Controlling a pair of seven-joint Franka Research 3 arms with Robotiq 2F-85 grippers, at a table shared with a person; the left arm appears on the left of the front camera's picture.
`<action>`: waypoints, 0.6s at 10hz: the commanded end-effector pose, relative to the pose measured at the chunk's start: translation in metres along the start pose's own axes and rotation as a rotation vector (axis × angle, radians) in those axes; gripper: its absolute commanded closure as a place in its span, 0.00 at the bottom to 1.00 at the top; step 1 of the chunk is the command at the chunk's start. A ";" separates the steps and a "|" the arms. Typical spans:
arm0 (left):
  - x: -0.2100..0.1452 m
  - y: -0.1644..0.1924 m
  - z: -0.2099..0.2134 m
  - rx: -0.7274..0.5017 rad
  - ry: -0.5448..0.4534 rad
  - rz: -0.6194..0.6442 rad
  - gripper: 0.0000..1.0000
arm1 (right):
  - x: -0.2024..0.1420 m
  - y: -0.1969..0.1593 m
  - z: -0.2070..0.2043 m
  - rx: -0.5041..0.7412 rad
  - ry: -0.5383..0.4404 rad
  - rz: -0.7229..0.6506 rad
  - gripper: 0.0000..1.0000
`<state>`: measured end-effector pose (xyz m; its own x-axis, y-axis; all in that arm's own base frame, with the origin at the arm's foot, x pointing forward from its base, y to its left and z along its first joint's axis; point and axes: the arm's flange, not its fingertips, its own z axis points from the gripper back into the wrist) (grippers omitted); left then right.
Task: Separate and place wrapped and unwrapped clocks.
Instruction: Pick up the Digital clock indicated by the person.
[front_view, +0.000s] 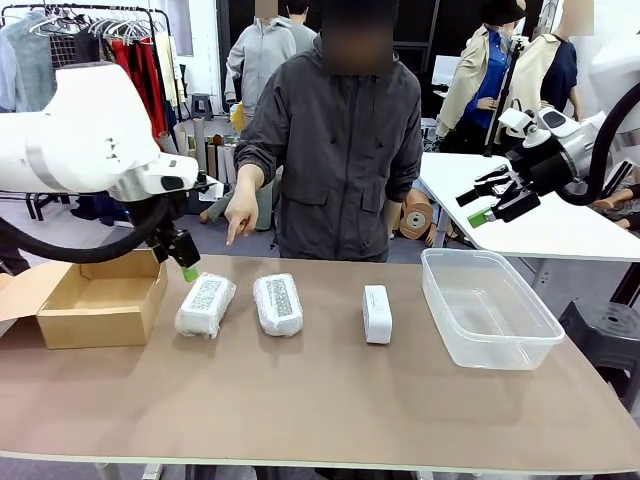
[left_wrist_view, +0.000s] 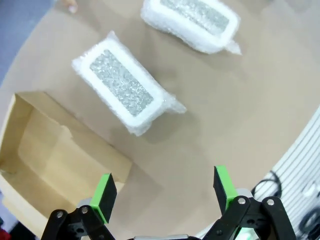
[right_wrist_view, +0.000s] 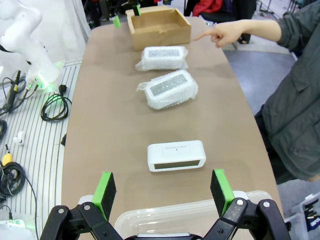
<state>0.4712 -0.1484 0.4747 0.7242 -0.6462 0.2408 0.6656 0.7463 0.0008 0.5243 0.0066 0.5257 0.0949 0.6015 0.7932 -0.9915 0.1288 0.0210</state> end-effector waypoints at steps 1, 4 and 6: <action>0.020 -0.013 -0.007 0.071 -0.001 0.216 0.00 | 0.002 0.001 0.000 0.001 0.000 0.004 0.00; 0.043 -0.006 -0.033 0.139 -0.053 0.336 0.00 | 0.002 0.001 0.000 0.001 0.000 0.004 0.00; 0.064 0.005 -0.045 0.105 -0.006 0.361 0.00 | 0.002 0.001 0.000 0.001 0.000 0.004 0.00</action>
<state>0.5139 -0.1859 0.4452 0.8939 -0.3488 0.2815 0.3631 0.9317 0.0014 0.5242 0.0066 0.5257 0.0949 0.6015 0.7932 -0.9915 0.1287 0.0210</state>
